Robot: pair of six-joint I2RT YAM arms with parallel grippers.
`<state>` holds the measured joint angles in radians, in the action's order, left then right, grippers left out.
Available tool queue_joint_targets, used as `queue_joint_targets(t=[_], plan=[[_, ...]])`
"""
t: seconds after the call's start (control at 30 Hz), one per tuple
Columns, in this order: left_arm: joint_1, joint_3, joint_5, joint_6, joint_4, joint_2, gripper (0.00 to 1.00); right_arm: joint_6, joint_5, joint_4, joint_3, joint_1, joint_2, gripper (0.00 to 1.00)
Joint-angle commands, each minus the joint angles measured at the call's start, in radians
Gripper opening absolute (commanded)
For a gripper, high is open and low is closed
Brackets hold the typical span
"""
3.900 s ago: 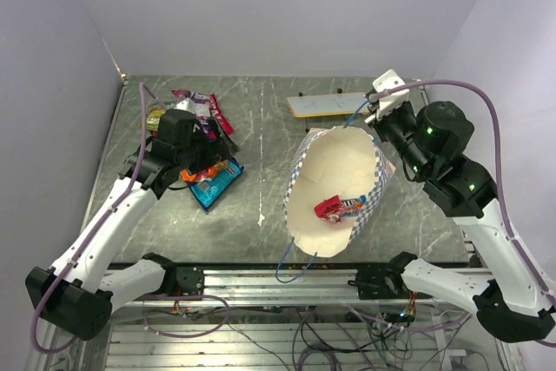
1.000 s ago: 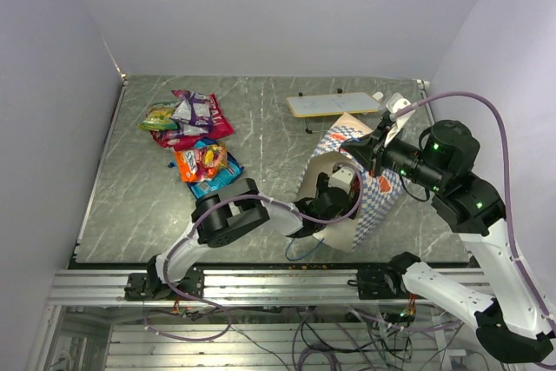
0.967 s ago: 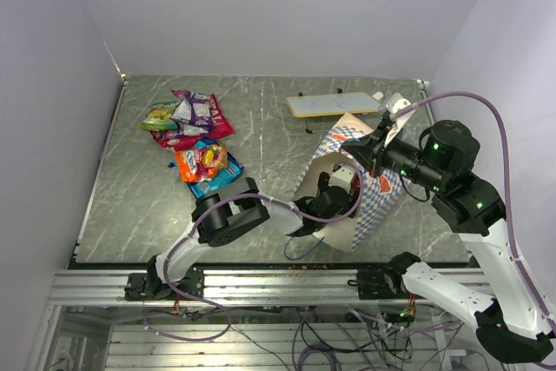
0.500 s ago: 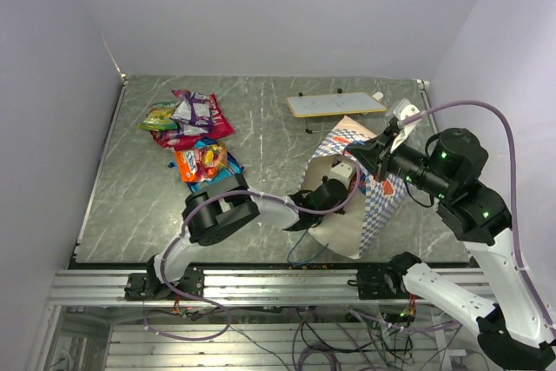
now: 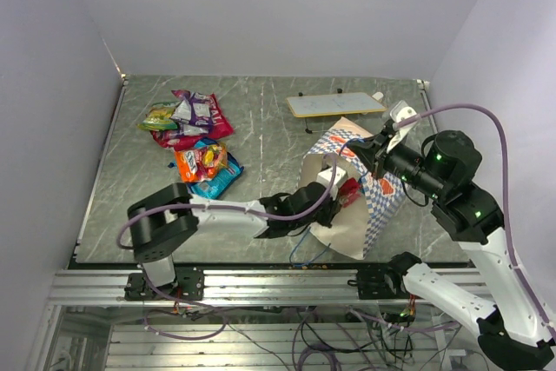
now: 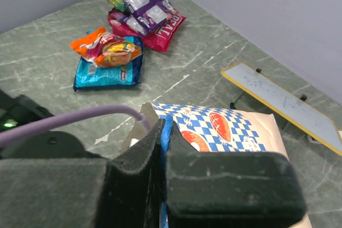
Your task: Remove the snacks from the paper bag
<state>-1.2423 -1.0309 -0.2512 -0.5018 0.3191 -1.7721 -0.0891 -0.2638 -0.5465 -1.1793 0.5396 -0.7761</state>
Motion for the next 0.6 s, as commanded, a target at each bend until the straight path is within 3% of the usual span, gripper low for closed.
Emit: queue_joint_targets(t=[0.0, 0.27, 0.4, 0.57], plan=[[-0.034, 0.08, 0.097, -0.005, -0.153, 0.139, 0.07, -0.028, 0.045, 0.083, 0.02, 0.0, 0.016, 0.0], [-0.054, 0.2, 0.101, -0.022, -0.497, 0.611, 0.07, -0.07, 0.064, 0.139, 0.065, 0.001, 0.018, 0.0], [-0.052, 0.135, -0.004, -0.071, -0.778, 0.775, 0.07, -0.083, 0.062, 0.158, 0.096, 0.0, 0.021, 0.0], [-0.052, 0.026, -0.235, -0.204, -1.077, 0.858, 0.07, -0.101, 0.067, 0.172, 0.116, 0.0, 0.026, 0.0]])
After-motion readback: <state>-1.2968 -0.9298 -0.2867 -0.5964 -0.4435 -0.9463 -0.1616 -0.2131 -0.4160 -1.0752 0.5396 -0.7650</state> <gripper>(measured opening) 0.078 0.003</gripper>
